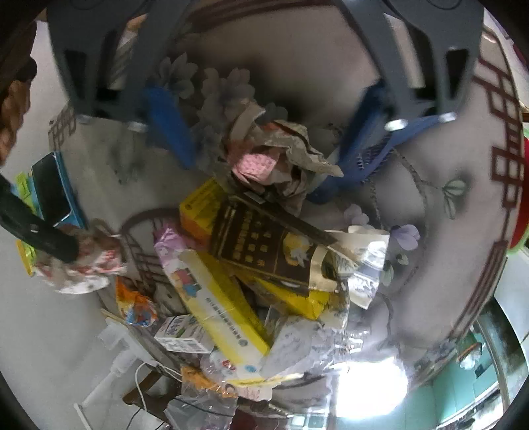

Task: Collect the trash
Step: 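Grasp crumpled paper with the left tool while the right tool grasps a white plastic bag, then carry both items over the red bucket and open both tools to drop them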

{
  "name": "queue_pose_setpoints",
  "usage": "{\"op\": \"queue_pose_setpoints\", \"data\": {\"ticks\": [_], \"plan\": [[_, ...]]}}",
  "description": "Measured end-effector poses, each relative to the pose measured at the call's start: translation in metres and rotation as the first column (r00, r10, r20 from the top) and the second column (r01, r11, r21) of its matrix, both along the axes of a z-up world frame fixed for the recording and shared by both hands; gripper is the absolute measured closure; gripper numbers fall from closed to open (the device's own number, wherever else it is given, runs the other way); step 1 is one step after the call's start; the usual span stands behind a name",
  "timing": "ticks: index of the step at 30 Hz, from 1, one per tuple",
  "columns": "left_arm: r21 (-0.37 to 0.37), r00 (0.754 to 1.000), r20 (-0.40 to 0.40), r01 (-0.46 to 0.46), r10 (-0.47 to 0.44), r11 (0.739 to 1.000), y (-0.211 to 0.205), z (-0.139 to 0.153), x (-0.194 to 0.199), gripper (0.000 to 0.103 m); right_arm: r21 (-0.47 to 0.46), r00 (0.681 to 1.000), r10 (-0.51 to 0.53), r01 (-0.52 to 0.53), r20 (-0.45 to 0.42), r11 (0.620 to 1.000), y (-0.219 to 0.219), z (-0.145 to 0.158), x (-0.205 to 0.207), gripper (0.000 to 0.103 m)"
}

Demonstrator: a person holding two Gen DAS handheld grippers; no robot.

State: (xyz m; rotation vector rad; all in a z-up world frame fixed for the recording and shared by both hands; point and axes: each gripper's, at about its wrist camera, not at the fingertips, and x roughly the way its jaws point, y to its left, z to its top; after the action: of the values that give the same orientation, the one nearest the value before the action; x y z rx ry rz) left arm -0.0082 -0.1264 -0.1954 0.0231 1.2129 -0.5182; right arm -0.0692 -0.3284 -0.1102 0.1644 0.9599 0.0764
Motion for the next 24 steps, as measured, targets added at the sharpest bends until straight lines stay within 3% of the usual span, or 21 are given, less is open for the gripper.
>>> {"op": "queue_pose_setpoints", "data": {"ticks": [1,5,10,14,19,24], "plan": [[-0.007,1.0,-0.014,0.003,-0.003,1.0,0.0,-0.004,0.002,0.062,0.006,1.0,-0.003,0.003,0.002,1.0,0.0,0.001,-0.001,0.066],[-0.041,1.0,-0.014,0.001,-0.001,0.999,0.011,0.003,0.003,0.071,0.01,1.0,0.006,-0.006,0.018,1.0,0.014,0.008,-0.002,0.066],[-0.045,0.996,0.091,-0.013,0.017,0.999,0.045,0.046,-0.006,0.072,0.022,0.993,0.064,-0.067,0.095,0.998,0.037,0.032,0.011,0.066],[-0.06,0.982,0.164,-0.09,0.099,0.994,0.089,0.076,-0.014,0.072,0.034,0.978,0.132,-0.14,0.164,0.99,0.067,0.053,0.026,0.066],[-0.068,0.929,0.23,-0.28,0.288,0.958,0.157,0.095,-0.008,0.072,0.04,0.954,0.237,-0.248,0.182,0.968,0.121,0.063,0.053,0.065],[-0.053,0.853,0.264,-0.453,0.45,0.89,0.233,0.101,0.01,0.071,0.059,0.928,0.327,-0.342,0.178,0.938,0.187,0.059,0.077,0.065]]}}
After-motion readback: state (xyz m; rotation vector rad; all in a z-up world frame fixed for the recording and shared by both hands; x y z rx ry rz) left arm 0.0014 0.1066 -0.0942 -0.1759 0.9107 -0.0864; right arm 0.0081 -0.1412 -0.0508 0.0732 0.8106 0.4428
